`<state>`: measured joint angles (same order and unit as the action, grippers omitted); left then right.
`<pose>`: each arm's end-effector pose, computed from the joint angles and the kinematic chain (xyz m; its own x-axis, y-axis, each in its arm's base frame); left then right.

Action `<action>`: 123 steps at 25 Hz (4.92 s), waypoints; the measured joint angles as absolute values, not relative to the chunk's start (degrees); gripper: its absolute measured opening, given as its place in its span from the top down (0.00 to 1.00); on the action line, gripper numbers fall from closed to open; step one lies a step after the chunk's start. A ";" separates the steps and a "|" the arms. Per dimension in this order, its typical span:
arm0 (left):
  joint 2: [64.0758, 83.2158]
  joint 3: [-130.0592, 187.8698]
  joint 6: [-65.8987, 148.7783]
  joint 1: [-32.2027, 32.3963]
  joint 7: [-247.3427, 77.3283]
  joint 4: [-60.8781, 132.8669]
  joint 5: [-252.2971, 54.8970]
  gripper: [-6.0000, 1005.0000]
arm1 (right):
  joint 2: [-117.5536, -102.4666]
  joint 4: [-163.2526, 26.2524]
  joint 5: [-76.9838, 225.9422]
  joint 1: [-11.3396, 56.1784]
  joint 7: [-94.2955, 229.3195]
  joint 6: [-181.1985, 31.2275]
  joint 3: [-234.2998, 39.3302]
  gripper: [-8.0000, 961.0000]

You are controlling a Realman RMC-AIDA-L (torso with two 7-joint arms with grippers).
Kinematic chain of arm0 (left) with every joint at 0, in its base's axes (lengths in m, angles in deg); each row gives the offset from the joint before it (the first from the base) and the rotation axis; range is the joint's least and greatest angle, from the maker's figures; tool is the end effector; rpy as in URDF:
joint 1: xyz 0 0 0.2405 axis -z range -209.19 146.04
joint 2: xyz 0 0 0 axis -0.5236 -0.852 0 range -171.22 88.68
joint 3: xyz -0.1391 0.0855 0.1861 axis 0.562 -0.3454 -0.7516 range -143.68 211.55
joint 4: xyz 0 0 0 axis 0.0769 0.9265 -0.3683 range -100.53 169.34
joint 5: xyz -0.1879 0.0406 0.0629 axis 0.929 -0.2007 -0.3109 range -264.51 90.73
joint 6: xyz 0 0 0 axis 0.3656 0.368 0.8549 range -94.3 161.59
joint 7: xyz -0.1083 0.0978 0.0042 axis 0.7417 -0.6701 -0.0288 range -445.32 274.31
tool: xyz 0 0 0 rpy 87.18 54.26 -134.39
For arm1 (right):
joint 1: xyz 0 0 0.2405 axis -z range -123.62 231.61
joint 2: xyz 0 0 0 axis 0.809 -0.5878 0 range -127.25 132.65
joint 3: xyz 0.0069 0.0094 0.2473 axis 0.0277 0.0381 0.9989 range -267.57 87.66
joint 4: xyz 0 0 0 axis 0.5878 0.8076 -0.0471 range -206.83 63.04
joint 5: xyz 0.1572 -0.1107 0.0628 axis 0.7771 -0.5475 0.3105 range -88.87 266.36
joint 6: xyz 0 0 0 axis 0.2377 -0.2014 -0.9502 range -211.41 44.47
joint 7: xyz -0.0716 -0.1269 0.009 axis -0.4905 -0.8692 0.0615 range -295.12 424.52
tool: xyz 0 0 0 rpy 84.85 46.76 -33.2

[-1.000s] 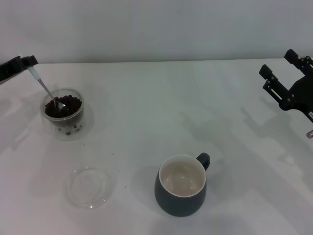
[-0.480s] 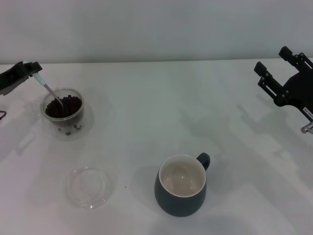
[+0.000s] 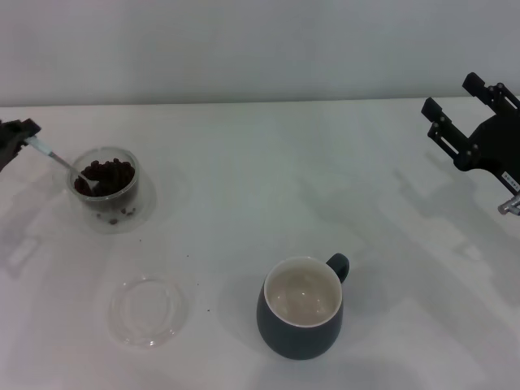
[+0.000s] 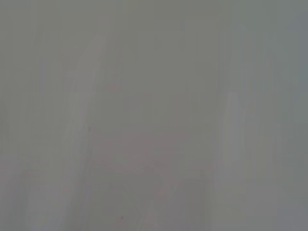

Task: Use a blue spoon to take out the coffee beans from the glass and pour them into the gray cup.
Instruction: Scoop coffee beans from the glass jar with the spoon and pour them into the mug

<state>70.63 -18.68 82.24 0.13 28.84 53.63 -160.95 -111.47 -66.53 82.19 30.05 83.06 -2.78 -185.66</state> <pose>-0.3216 0.3923 0.0405 -0.1218 0.5113 0.8507 0.9904 0.0063 0.1381 0.3052 0.3118 0.0228 0.7383 0.1867 -0.6481 -0.5304 -0.4329 -0.7289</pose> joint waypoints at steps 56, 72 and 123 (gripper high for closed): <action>72.33 -18.90 94.73 -4.09 26.25 52.79 -151.07 0.87 | -111.56 -65.12 82.02 28.89 83.09 -4.88 -185.73 0.26; 74.92 -24.90 96.04 2.81 29.61 51.70 -152.11 0.87 | -111.11 -64.96 82.43 28.59 83.13 -4.99 -184.59 0.27; 77.78 -42.75 101.86 7.81 27.67 59.62 -162.21 0.87 | -111.82 -63.15 82.46 30.18 83.60 -7.08 -181.62 0.26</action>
